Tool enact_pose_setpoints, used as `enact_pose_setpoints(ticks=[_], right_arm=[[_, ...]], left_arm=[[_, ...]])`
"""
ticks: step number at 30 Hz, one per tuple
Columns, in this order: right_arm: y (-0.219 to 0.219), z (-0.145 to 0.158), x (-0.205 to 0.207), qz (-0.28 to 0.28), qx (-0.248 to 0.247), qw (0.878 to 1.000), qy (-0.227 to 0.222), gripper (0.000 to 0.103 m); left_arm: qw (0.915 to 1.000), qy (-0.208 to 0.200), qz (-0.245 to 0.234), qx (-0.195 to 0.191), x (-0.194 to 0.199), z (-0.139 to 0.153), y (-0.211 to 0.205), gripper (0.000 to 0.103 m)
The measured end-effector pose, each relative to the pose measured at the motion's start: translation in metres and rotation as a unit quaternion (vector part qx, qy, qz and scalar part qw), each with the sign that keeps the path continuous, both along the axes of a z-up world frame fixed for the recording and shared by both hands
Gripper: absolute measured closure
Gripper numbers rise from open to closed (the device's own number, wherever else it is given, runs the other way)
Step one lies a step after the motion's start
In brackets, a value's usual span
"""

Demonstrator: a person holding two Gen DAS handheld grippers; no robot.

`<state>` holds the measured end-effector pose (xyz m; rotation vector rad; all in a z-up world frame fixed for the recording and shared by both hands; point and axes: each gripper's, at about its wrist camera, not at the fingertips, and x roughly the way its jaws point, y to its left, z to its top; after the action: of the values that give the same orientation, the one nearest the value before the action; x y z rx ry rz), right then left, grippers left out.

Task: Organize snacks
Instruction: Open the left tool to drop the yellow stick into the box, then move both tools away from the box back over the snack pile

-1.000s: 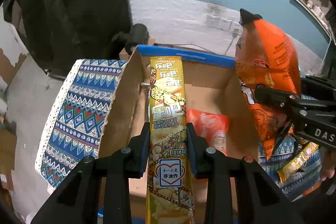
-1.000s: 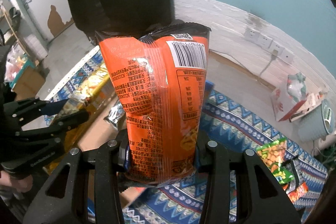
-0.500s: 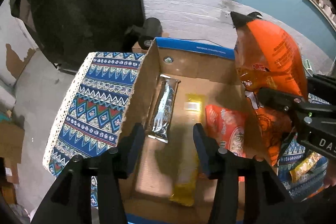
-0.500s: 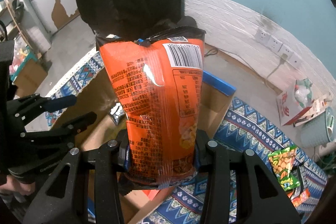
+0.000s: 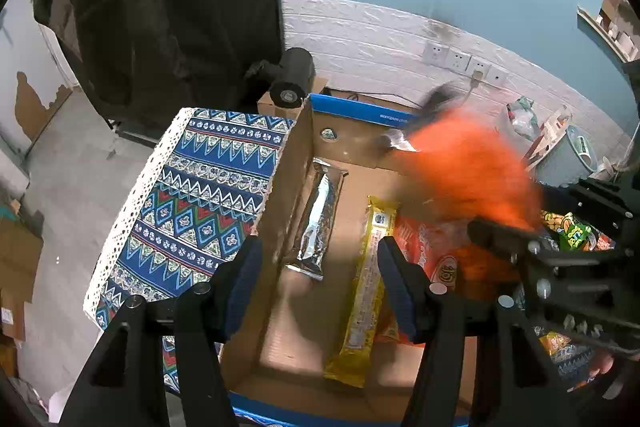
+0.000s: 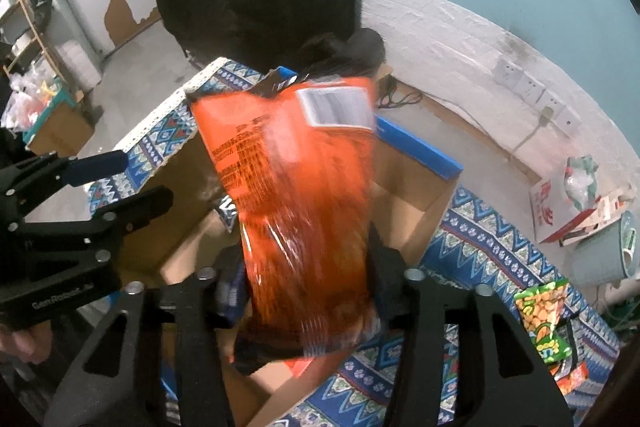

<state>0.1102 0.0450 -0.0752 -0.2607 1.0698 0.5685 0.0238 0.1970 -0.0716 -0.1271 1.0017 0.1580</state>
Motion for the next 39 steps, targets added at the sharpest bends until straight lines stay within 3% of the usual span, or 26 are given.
enact_pose_setpoints(ticks=[2, 5, 8, 23, 39], right_arm=[[-0.002, 0.004, -0.003, -0.002, -0.001, 1.0, -0.012, 0.031], [-0.009, 0.01, -0.005, -0.007, -0.003, 1.0, -0.021, 0.03], [-0.024, 0.014, -0.005, -0.025, 0.001, 0.999, -0.02, 0.029], [-0.133, 0.017, -0.019, -0.119, -0.004, 0.993, -0.006, 0.029], [-0.23, 0.023, -0.048, -0.189, -0.014, 0.982, -0.011, 0.028]], left_arm=[[1.0, 0.001, -0.003, -0.003, 0.001, 0.0, -0.002, 0.042], [1.0, 0.001, -0.009, -0.002, 0.002, 0.001, -0.008, 0.041], [0.9999, -0.001, -0.017, -0.003, 0.003, 0.004, -0.017, 0.037], [0.9946, -0.007, -0.104, -0.001, 0.008, 0.015, -0.096, 0.035], [0.9776, -0.011, -0.21, 0.018, 0.002, 0.02, -0.195, 0.03]])
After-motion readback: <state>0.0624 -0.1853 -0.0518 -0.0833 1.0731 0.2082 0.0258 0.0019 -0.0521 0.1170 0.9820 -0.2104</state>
